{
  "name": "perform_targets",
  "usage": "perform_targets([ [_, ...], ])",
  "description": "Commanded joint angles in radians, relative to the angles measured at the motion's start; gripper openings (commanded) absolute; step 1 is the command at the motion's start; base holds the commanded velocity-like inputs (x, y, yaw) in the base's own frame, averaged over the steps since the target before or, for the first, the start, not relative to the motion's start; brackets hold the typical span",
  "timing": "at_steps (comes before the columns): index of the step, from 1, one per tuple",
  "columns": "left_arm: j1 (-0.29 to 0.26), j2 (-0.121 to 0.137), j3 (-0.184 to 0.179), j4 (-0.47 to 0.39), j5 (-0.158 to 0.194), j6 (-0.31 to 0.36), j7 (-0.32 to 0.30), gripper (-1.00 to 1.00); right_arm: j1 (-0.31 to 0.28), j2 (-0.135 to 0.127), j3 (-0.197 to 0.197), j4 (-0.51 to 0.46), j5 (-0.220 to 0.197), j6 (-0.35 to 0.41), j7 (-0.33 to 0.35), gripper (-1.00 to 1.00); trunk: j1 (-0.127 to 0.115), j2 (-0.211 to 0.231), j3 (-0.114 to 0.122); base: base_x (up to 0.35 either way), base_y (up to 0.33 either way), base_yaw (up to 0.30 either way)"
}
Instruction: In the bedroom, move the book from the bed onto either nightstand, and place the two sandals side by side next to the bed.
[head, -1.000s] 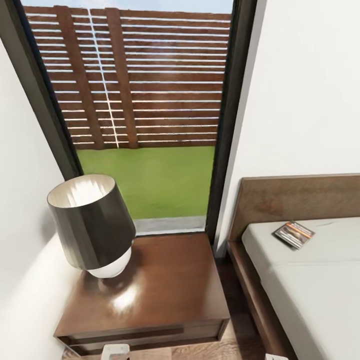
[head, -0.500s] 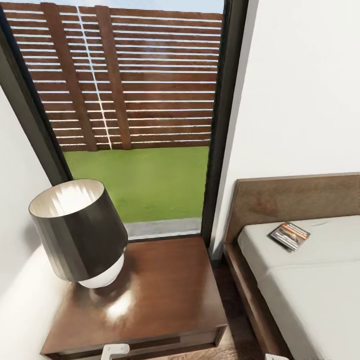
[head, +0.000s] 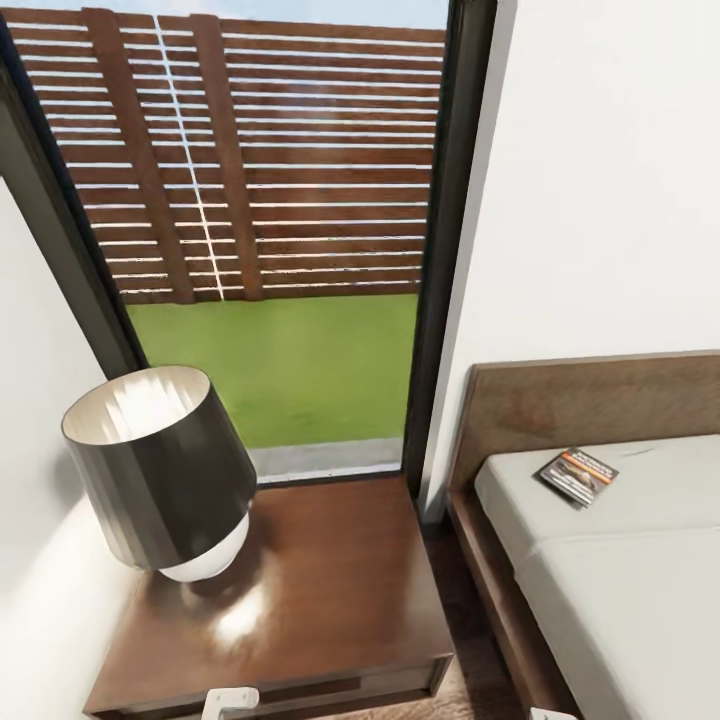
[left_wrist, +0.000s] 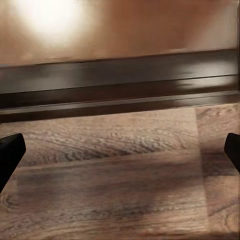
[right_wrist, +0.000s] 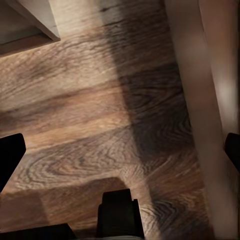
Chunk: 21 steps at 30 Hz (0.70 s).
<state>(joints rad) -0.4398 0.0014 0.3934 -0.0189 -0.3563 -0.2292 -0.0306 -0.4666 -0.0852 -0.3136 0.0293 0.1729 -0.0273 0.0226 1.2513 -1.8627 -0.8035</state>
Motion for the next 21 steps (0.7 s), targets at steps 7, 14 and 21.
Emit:
perform_targets([
  [7, 0.000, 0.000, 0.009, 0.000, -0.006, -0.002, -0.003, 1.00, -0.001, -0.001, -0.009, 0.003, 0.009, -0.002, 0.002, 1.00, -0.027, 0.049, 0.021, 0.000, 0.000, 0.000],
  [14, 0.000, 0.000, 0.009, 0.000, -0.006, -0.002, -0.003, 1.00, -0.001, -0.001, -0.008, 0.006, 0.013, -0.003, 0.003, 1.00, -0.054, 0.098, 0.043, 0.000, 0.000, 0.000],
  [21, 0.000, 0.000, 0.009, 0.000, -0.007, -0.002, -0.003, 1.00, -0.001, -0.001, -0.008, 0.006, 0.014, -0.004, 0.002, 1.00, -0.081, 0.147, 0.065, 0.000, 0.000, 0.000],
])
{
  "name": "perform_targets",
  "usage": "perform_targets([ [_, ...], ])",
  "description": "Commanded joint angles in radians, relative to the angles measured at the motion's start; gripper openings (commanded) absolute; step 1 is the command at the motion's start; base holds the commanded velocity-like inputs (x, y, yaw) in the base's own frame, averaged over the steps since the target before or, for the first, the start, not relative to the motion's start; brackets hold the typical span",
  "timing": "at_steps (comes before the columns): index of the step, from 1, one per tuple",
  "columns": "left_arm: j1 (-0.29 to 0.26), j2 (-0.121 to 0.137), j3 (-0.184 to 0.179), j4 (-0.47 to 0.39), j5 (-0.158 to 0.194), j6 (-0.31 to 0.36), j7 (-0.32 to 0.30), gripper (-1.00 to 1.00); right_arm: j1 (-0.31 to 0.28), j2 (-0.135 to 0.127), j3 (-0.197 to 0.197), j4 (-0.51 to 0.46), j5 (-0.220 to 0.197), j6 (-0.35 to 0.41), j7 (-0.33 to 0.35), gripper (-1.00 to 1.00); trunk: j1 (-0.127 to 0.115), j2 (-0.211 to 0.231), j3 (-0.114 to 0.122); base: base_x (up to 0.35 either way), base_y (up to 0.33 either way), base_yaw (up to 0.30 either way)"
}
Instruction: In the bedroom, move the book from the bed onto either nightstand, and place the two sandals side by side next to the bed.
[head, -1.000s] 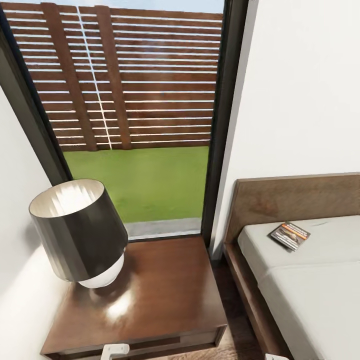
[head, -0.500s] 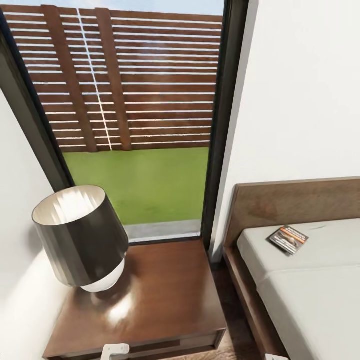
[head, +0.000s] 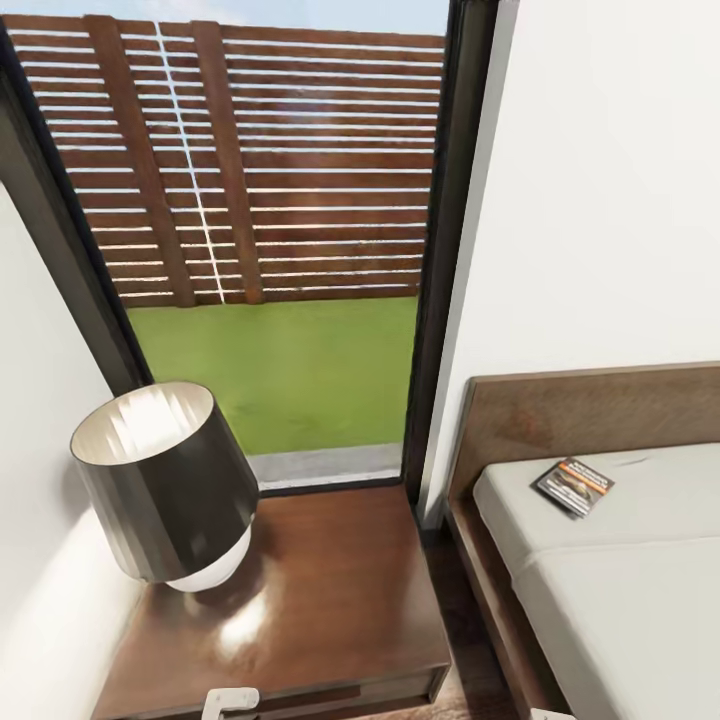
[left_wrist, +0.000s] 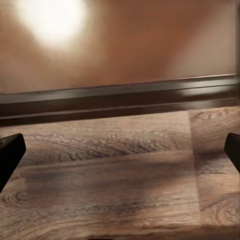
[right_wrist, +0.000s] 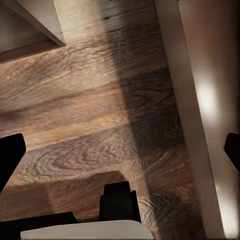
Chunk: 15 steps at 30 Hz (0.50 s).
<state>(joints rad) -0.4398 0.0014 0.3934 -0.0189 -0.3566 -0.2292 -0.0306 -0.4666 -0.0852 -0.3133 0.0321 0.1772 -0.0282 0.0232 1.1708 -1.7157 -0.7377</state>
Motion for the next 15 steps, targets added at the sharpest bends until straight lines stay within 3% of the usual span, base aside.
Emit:
perform_targets([
  [1, 0.000, 0.000, 0.009, 0.000, -0.006, -0.002, -0.003, 1.00, -0.001, -0.001, -0.009, 0.003, 0.009, -0.003, 0.002, 1.00, -0.004, 0.007, 0.002, 0.000, 0.000, 0.000],
  [15, 0.000, -0.001, 0.009, 0.000, -0.007, -0.002, -0.003, 1.00, -0.001, -0.001, -0.008, 0.002, 0.008, -0.004, 0.001, 1.00, -0.058, 0.105, 0.046, 0.000, 0.000, 0.000],
])
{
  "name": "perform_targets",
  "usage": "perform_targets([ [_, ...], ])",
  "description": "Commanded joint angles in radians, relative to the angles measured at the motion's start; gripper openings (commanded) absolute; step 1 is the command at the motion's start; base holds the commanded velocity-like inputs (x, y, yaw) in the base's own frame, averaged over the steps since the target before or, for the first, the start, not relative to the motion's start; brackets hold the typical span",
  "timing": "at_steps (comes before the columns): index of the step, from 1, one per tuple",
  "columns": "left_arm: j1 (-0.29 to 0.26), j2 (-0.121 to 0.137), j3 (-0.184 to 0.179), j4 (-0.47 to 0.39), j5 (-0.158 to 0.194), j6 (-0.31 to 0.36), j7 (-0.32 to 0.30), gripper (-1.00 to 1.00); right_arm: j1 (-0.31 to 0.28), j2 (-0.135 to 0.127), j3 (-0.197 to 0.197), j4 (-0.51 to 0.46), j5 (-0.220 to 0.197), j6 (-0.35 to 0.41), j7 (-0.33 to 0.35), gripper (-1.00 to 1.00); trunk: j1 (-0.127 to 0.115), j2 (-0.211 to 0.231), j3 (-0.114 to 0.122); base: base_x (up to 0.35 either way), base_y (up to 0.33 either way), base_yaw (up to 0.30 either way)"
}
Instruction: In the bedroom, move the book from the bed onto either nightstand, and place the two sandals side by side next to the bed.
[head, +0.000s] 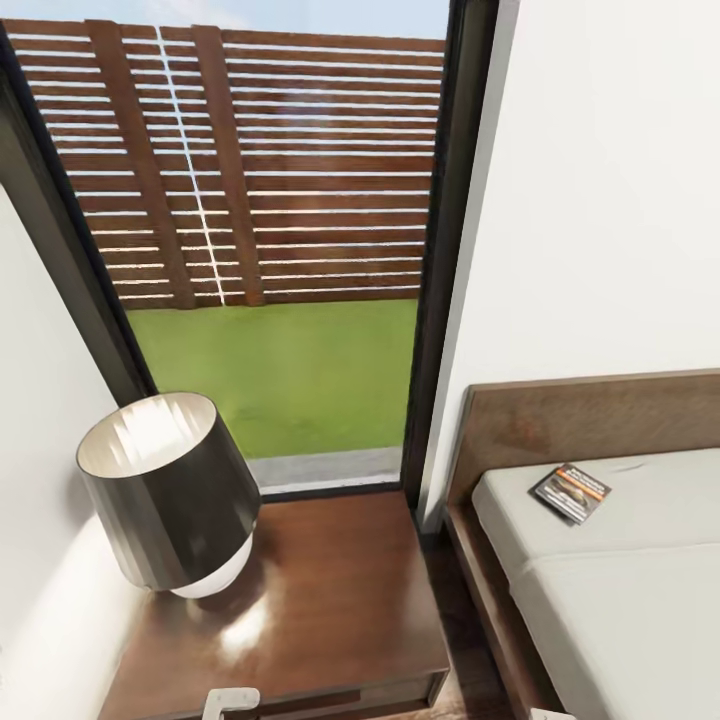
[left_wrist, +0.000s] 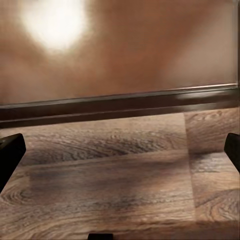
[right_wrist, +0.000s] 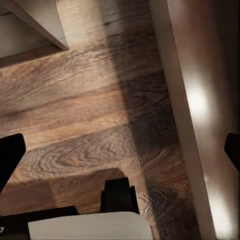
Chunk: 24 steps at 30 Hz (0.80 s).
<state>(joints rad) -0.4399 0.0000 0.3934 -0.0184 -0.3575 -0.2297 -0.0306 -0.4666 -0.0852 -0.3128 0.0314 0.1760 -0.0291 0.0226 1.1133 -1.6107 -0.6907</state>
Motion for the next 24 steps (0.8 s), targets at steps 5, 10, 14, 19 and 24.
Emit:
perform_targets([
  [5, 0.000, 0.000, 0.009, 0.000, -0.006, -0.002, -0.003, 1.00, -0.001, -0.001, -0.009, 0.002, 0.010, -0.003, 0.002, 1.00, -0.019, 0.035, 0.015, 0.000, 0.000, 0.000],
  [10, 0.000, 0.000, 0.009, 0.000, -0.005, -0.002, -0.003, 1.00, -0.001, -0.001, -0.009, 0.002, 0.010, -0.003, 0.002, 1.00, -0.039, 0.070, 0.031, 0.000, 0.000, 0.000],
  [14, 0.000, 0.000, 0.009, 0.000, -0.005, -0.002, -0.003, 1.00, -0.001, -0.001, -0.009, 0.002, 0.010, -0.003, 0.002, 1.00, -0.054, 0.098, 0.043, 0.000, 0.000, 0.000],
  [19, 0.000, 0.000, 0.009, 0.000, -0.005, -0.002, -0.003, 1.00, -0.001, -0.001, -0.009, 0.002, 0.010, -0.003, 0.002, 1.00, -0.073, 0.133, 0.059, 0.000, 0.000, 0.000],
  [24, 0.000, 0.000, 0.009, 0.000, -0.005, -0.002, -0.003, 1.00, -0.001, -0.001, -0.009, 0.002, 0.010, -0.003, 0.002, 1.00, -0.092, 0.168, 0.074, 0.000, 0.000, 0.000],
])
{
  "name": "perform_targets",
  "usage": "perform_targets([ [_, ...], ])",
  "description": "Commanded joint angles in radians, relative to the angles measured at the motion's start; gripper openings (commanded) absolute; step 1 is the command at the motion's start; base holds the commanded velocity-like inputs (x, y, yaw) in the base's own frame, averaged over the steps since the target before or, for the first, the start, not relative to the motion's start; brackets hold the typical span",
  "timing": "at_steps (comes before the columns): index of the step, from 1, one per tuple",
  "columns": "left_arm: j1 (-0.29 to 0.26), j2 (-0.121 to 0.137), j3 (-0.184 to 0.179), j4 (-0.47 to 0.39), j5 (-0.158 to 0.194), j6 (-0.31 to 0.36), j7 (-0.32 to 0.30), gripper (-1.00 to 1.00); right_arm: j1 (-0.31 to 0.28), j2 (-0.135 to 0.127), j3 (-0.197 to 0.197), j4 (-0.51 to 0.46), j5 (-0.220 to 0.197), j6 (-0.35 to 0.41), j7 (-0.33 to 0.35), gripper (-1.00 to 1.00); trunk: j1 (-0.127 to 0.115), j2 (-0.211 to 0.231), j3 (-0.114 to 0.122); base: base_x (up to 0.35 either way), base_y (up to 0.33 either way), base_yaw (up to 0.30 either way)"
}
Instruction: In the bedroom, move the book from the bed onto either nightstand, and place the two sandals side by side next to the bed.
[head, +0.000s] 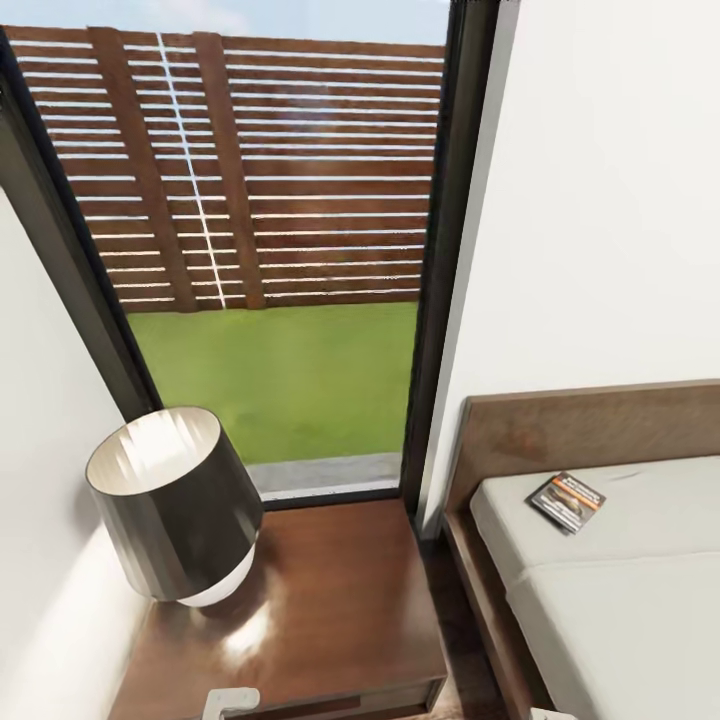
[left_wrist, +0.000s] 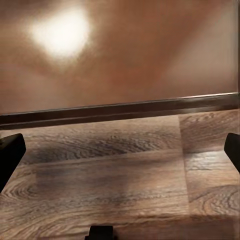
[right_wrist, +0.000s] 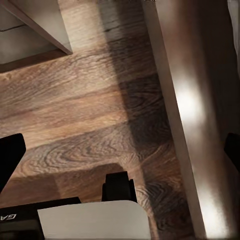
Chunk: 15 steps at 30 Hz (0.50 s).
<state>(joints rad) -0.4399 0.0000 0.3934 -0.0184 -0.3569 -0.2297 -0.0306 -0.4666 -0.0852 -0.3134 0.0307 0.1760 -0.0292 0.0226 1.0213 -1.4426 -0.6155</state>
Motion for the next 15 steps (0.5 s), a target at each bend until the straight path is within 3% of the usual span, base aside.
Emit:
perform_targets([
  [1, 0.000, 0.000, 0.009, 0.000, -0.006, -0.002, -0.003, 1.00, -0.001, -0.001, -0.009, 0.003, 0.010, -0.003, 0.002, 1.00, -0.004, 0.007, 0.002, 0.000, 0.000, 0.000],
  [15, 0.000, 0.000, 0.009, 0.000, -0.006, -0.002, -0.003, 1.00, -0.001, -0.001, -0.009, 0.003, 0.010, -0.003, 0.002, 1.00, -0.058, 0.105, 0.046, 0.000, 0.000, 0.000],
])
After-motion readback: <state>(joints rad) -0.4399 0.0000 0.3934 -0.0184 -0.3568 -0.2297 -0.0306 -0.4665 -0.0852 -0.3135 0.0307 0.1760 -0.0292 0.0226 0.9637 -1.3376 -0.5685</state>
